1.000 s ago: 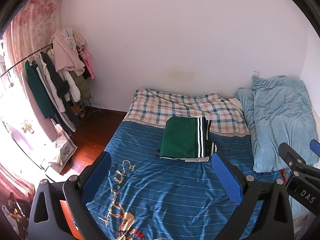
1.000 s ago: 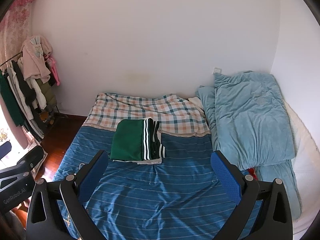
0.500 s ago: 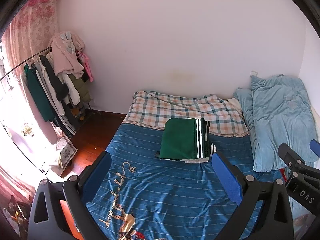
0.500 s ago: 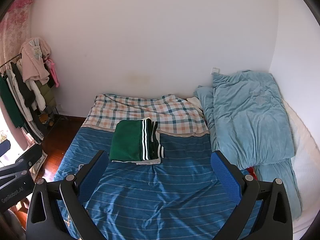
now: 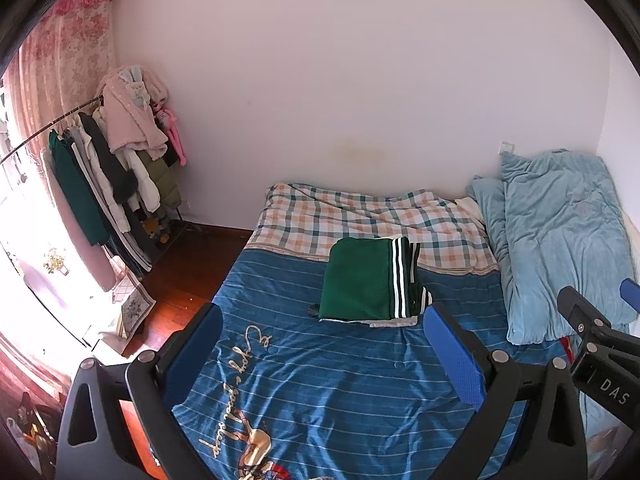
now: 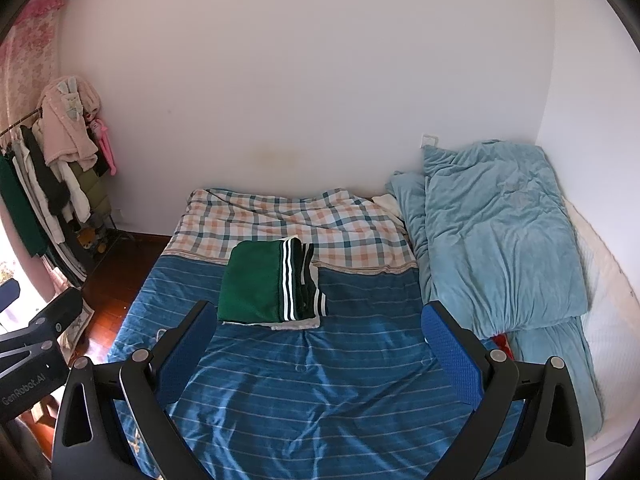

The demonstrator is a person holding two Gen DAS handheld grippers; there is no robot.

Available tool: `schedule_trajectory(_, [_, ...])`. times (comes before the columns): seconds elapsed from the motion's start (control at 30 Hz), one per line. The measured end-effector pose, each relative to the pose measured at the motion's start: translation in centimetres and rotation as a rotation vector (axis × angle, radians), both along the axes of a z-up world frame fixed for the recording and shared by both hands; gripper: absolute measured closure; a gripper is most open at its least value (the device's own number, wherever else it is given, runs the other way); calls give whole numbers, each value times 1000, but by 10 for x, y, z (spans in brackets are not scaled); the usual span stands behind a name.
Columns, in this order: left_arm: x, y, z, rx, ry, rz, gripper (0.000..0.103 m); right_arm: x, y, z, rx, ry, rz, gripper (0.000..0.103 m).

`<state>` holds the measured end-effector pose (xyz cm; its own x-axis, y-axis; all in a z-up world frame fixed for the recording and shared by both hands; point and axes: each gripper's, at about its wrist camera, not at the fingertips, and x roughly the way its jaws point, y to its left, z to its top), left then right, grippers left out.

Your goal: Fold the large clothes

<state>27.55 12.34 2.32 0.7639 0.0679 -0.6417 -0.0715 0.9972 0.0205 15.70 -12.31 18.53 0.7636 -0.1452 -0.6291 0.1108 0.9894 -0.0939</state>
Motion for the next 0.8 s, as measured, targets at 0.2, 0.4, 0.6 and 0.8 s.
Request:
schedule_trajectory(0.2, [1, -1, 0, 4, -1, -3, 1, -3, 2, -1, 1, 1, -1, 0])
schedule_trajectory(0.4, [2, 0, 1, 3, 3, -5, 1, -3, 3, -2, 3, 4, -3, 0])
schedule_trajectory(0.6, [1, 1, 0, 3, 3, -6, 1, -5, 3, -2, 2, 3, -6, 0])
schedule_trajectory(0.8, [1, 1, 0, 1, 3, -7, 1, -6, 4, -2, 3, 3, -8, 0])
